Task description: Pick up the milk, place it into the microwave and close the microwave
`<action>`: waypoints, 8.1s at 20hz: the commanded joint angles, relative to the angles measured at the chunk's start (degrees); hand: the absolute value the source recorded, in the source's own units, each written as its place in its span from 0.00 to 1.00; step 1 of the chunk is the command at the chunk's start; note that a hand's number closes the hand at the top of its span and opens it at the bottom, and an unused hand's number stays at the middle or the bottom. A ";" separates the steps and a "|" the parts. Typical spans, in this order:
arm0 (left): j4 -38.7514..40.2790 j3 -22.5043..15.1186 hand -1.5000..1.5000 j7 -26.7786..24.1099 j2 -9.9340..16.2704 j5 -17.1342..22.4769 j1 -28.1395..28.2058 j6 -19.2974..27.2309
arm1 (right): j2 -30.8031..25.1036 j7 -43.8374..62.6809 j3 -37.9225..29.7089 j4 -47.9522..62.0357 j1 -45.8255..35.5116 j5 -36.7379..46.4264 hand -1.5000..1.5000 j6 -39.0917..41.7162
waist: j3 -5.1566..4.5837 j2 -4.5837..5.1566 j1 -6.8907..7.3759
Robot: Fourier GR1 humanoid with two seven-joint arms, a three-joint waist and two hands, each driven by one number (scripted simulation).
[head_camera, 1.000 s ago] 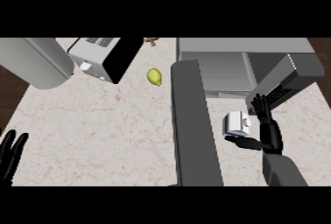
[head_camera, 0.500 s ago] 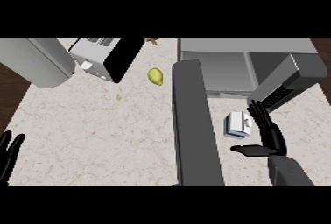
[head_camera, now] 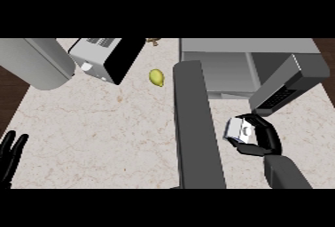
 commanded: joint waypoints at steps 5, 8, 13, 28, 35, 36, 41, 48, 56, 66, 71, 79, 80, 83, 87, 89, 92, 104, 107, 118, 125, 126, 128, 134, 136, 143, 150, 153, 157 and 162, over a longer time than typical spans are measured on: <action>1.63 0.14 0.00 -2.20 -0.70 -1.09 -0.34 0.42 | 4.00 -5.09 -2.12 -4.00 -0.97 -2.32 1.00 -4.24 | -0.08 -0.23 -0.54; 2.74 0.19 0.00 -3.29 -0.69 0.69 2.93 -2.62 | 1.60 -4.97 -2.39 -6.88 3.24 -3.57 1.00 -1.19 | -0.10 -0.30 -0.61; 4.71 0.91 0.00 -3.88 -0.67 -0.44 1.18 -2.49 | -3.92 -3.86 -3.16 -9.29 4.36 -5.34 1.00 4.60 | -0.09 -0.28 -0.70; 5.52 7.28 0.00 -0.48 2.90 6.58 -0.89 -4.93 | 1.34 19.44 5.00 -43.56 10.68 -5.39 1.00 -3.45 | -0.12 -0.31 -0.72; 9.70 9.14 0.00 -2.68 3.00 5.61 -2.27 -6.53 | 5.95 25.78 8.19 -41.02 3.36 1.60 1.00 -13.22 | -0.10 -0.17 -0.37; 6.27 5.07 0.00 -5.59 -0.61 1.34 2.88 -6.74 | 3.44 25.58 4.27 -35.14 -1.54 -0.82 1.00 -11.32 | -0.08 -0.12 0.09; 5.00 8.43 0.00 0.29 2.49 5.99 -0.32 -5.96 | 3.15 27.10 3.44 -24.12 -10.80 0.84 1.00 -12.26 | -0.06 -0.02 0.21; 7.32 7.37 0.00 -1.47 1.77 4.92 -2.41 -7.21 | 2.24 18.32 -0.71 -2.82 -24.34 1.92 1.00 -13.69 | -0.02 0.45 1.36; 9.99 7.74 0.00 -0.42 4.28 6.43 -6.17 -8.17 | -0.34 13.94 -2.63 7.70 -31.97 4.05 1.00 -18.26 | 0.05 1.35 3.14; 11.99 6.02 0.00 -0.58 3.81 4.86 -10.34 -7.29 | -3.51 16.47 -2.45 13.11 -38.46 6.93 1.00 -25.70 | 0.08 2.86 5.48; 10.67 4.87 0.00 0.79 4.07 2.78 -10.80 -6.53 | -3.27 19.90 -6.65 14.16 -40.72 3.93 1.00 -35.52 | 0.12 3.46 6.79; 9.98 4.24 0.00 0.66 5.01 -0.37 -12.25 -6.30 | -3.97 18.26 -1.59 16.89 -40.08 10.68 0.00 -50.65 | 0.07 4.39 8.82; 9.92 4.06 0.00 0.91 4.94 -0.15 -12.63 -6.14 | -4.82 19.63 -1.61 17.26 -41.29 10.77 0.00 -51.04 | 0.07 4.37 8.97; 10.52 2.66 0.00 0.49 3.72 -2.49 -13.90 -5.00 | -4.96 19.25 -1.34 17.70 -41.07 11.18 0.00 -51.61 | 0.18 5.11 8.96; 9.73 1.55 0.00 1.01 4.08 -2.28 -13.92 -5.98 | -6.92 24.41 2.44 22.44 -41.51 15.59 0.00 -57.61 | -0.17 5.18 10.45; 10.81 1.19 0.00 1.02 3.70 -2.86 -14.56 -5.53 | -3.74 22.65 -2.83 18.94 -43.08 9.62 0.00 -45.65 | 0.36 4.82 9.48; 10.74 0.28 0.00 0.59 3.31 -3.66 -14.88 -5.66 | -2.22 22.58 -3.60 19.15 -42.78 8.78 0.00 -42.76 | 0.37 4.91 9.74; 9.42 -2.92 0.00 0.65 1.13 -7.26 -14.40 -4.35 | -2.65 20.35 -5.14 19.07 -40.15 7.63 0.00 -38.16 | 0.34 4.04 8.51; 9.79 -4.79 0.00 -0.24 -0.51 -9.30 -13.80 -3.82 | -4.11 19.40 -5.45 18.80 -39.12 7.38 0.00 -36.38 | 0.30 3.72 7.48; 11.21 -6.91 0.00 -2.56 -0.72 -11.01 -13.30 -2.81 | -3.54 15.89 -6.12 18.22 -36.53 6.79 0.00 -30.50 | 0.22 3.06 6.25; 12.49 -9.86 0.00 -3.98 -0.74 -12.75 -12.66 -1.77 | -2.11 14.31 -7.68 18.26 -34.32 5.42 0.00 -30.39 | 0.18 2.66 5.56; 12.13 -7.39 0.00 -2.44 -0.25 -10.78 -14.45 -2.64 | -4.63 13.97 -8.07 17.86 -34.12 5.01 0.00 -26.89 | 0.20 2.58 5.09; 14.08 -8.43 0.00 -3.68 -0.26 -12.55 -14.32 -2.86 | -2.17 12.13 -8.74 17.73 -32.19 4.31 0.00 -27.47 | 0.15 2.18 4.08; 17.04 -12.66 0.00 -3.65 -0.73 -14.29 -13.89 -2.05 | -0.29 9.48 -8.86 17.28 -30.08 3.93 0.00 -20.75 | 0.09 1.42 2.79; 15.04 -13.12 0.00 -1.80 -0.67 -12.78 -13.22 -3.90 | 0.44 6.63 -10.01 16.86 -27.45 2.68 0.00 -18.78 | 0.12 1.28 2.64; 21.24 -15.53 0.00 -4.76 2.66 -14.83 -15.84 -9.27 | -0.94 3.95 -9.84 15.94 -22.93 2.31 0.00 -10.71 | 0.02 0.61 1.02; 31.85 -21.97 1.00 -8.60 -0.35 -24.97 -23.41 -6.53 | 0.12 1.37 -7.35 11.56 -17.23 3.28 0.00 -9.33 | -0.09 -0.06 -0.99; 29.05 -22.33 1.00 -3.59 -0.67 -22.37 -23.30 -5.85 | 2.75 2.74 -5.50 4.33 -12.67 2.60 0.00 -8.99 | -0.15 -0.64 -1.77; 35.66 -24.35 1.00 -8.87 -0.59 -30.43 -24.94 -3.39 | 2.13 3.50 -3.44 -1.86 -5.22 2.59 0.00 -6.17 | -0.23 -0.88 -2.85; 43.22 -31.42 1.00 -10.11 -0.70 -33.15 -26.85 -3.29 | 1.71 1.24 -1.58 -9.56 3.78 2.29 0.00 -3.78 | -0.24 -0.70 -3.44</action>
